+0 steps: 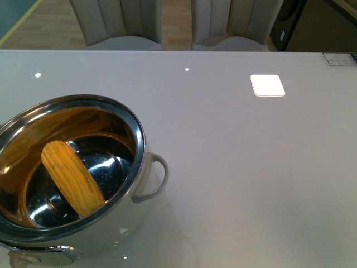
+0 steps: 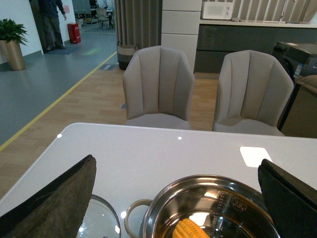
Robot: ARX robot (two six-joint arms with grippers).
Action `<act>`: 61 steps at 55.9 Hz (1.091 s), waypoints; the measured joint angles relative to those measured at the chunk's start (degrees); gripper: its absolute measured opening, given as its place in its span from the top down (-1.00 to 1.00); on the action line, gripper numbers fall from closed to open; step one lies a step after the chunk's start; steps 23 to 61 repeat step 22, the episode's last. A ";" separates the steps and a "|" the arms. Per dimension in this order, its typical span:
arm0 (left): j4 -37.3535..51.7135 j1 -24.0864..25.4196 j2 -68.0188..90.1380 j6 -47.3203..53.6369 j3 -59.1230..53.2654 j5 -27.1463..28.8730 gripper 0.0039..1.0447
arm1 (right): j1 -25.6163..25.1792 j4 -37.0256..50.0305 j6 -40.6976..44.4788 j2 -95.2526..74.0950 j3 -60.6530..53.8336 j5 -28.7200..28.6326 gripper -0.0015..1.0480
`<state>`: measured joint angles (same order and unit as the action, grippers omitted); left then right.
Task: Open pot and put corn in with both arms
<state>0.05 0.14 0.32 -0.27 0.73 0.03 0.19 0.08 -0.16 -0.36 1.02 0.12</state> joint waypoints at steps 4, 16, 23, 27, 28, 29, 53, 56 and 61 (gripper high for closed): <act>0.00 0.00 0.00 0.00 0.00 -0.02 -0.87 | 0.00 0.00 0.00 0.00 0.00 0.00 -0.83; 0.00 0.00 0.00 0.00 0.00 0.00 -0.87 | 0.00 0.00 -0.02 0.00 0.00 0.00 -0.83; 0.00 0.00 0.00 0.00 0.00 0.00 -0.87 | 0.00 0.00 0.00 0.00 0.00 0.00 -0.83; 0.00 0.00 0.00 0.00 0.00 0.00 -0.87 | 0.00 0.00 0.00 0.00 0.00 0.00 -0.83; 0.00 0.00 0.00 0.00 0.00 0.00 -0.87 | 0.00 0.00 0.00 0.00 0.00 0.00 -0.83; 0.00 0.00 0.00 0.00 0.00 0.00 -0.87 | 0.00 0.00 0.00 0.00 0.00 0.00 -0.83; 0.00 0.00 0.00 0.00 0.00 0.00 -0.87 | 0.00 0.00 0.00 0.00 0.00 0.00 -0.83; 0.00 0.00 0.00 0.00 0.00 0.00 -0.87 | 0.00 0.00 0.00 0.00 0.00 0.00 -0.83; 0.00 0.00 0.00 0.00 0.00 0.00 -0.87 | 0.00 0.00 0.00 0.00 0.00 0.00 -0.83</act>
